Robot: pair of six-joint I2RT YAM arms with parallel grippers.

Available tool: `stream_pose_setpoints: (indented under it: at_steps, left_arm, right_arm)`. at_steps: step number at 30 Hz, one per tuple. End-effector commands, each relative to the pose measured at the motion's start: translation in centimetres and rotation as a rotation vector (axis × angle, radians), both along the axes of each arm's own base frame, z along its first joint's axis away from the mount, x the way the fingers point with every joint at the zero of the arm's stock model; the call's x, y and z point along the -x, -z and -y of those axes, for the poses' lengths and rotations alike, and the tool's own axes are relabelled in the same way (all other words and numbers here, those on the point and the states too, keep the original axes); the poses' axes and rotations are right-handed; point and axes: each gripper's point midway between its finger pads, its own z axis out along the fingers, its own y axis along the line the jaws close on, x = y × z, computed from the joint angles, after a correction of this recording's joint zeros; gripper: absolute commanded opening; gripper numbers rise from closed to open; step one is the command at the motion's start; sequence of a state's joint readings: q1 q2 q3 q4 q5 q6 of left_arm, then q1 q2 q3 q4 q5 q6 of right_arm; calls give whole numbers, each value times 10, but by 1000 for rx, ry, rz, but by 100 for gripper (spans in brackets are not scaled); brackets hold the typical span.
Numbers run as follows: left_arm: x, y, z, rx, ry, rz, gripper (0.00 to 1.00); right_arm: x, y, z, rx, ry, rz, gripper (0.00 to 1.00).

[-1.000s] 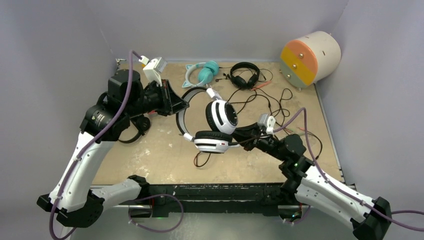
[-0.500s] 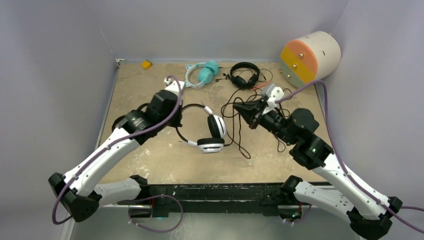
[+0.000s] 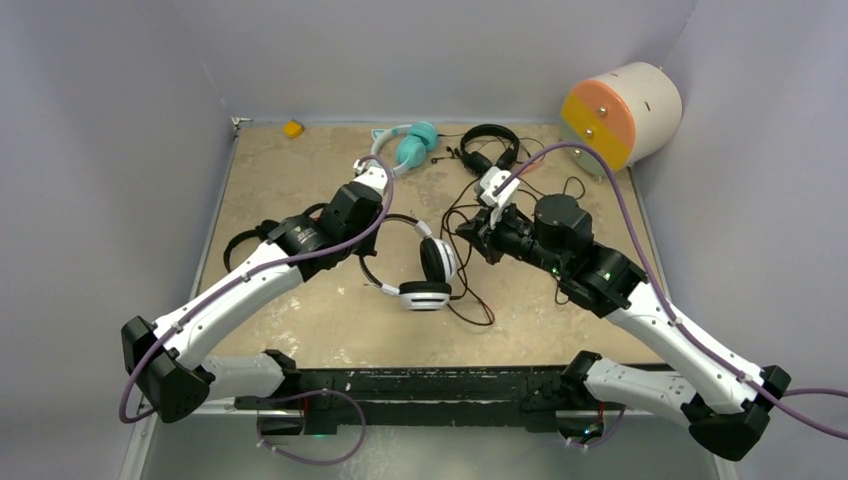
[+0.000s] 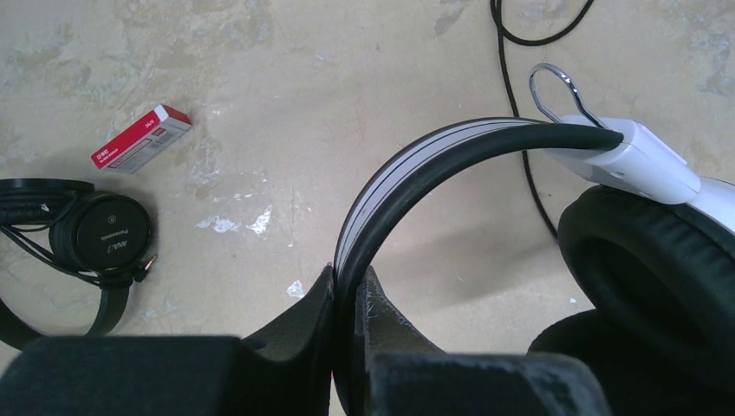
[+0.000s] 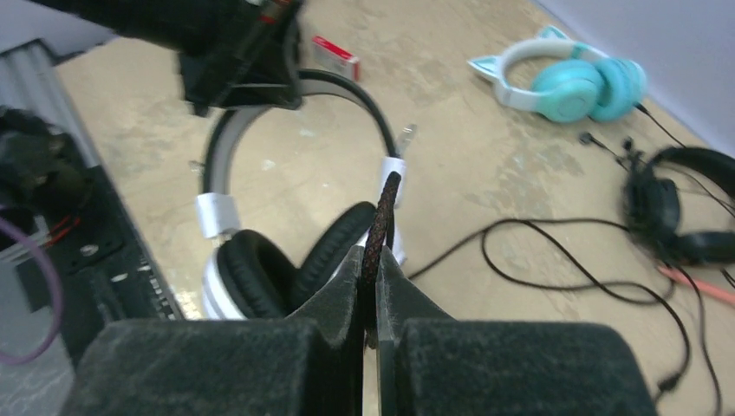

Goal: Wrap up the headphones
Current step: Wrap the headphones cable around the headphones.

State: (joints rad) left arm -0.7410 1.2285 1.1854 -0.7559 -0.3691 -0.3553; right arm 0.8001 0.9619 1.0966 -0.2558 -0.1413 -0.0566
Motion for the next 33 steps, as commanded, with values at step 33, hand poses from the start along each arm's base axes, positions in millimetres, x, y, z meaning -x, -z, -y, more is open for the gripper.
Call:
stream_pose_setpoints:
  at_steps: [33]
  left_arm:
    - [88,-249,93,1529,464,-281,0]
  right_arm:
    - [-23,89,-16,-495,-56,-166,22]
